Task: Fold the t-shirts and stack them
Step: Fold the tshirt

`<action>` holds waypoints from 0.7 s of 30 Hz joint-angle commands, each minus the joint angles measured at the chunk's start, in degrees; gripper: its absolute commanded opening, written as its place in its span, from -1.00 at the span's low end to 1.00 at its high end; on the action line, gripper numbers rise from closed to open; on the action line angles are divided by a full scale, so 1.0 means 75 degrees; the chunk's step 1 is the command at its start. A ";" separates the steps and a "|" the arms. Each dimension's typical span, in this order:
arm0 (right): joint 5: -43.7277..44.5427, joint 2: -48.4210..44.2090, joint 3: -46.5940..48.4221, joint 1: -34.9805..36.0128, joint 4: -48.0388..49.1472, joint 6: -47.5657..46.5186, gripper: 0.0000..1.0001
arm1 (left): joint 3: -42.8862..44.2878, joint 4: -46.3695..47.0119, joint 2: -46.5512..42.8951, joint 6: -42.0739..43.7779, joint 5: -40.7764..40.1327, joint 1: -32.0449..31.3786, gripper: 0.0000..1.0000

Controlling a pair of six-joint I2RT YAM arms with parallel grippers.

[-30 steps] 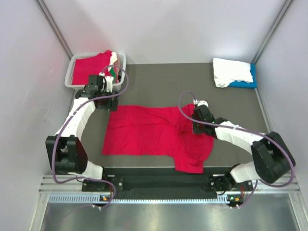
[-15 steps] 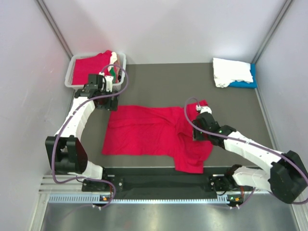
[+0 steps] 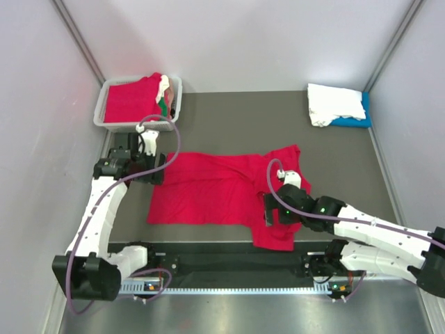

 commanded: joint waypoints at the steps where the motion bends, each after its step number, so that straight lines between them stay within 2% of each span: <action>1: 0.0281 -0.0553 0.0097 0.0164 -0.0188 0.0545 1.00 | -0.0023 0.0059 -0.0690 0.0251 0.0151 0.0102 0.68; 6: 0.0151 -0.0835 -0.0091 0.0316 -0.0561 0.1246 0.99 | 0.0034 -0.0126 -0.0587 0.0590 -0.0118 0.0102 0.64; 11: 0.0327 -0.0789 -0.0255 0.1217 -0.1347 0.2068 0.99 | 0.0047 -0.0654 -0.0691 0.1467 -0.0364 0.0102 0.59; 16: 0.0280 -0.0368 -0.0360 0.2271 -0.1852 0.2947 0.99 | -0.0467 -0.1356 -0.0517 0.1961 -0.0879 0.0102 0.58; 21: 0.0280 -0.0098 -0.0582 0.2566 -0.1911 0.3264 0.99 | -0.1042 -0.1195 -0.0446 0.1950 -0.1021 0.0102 0.58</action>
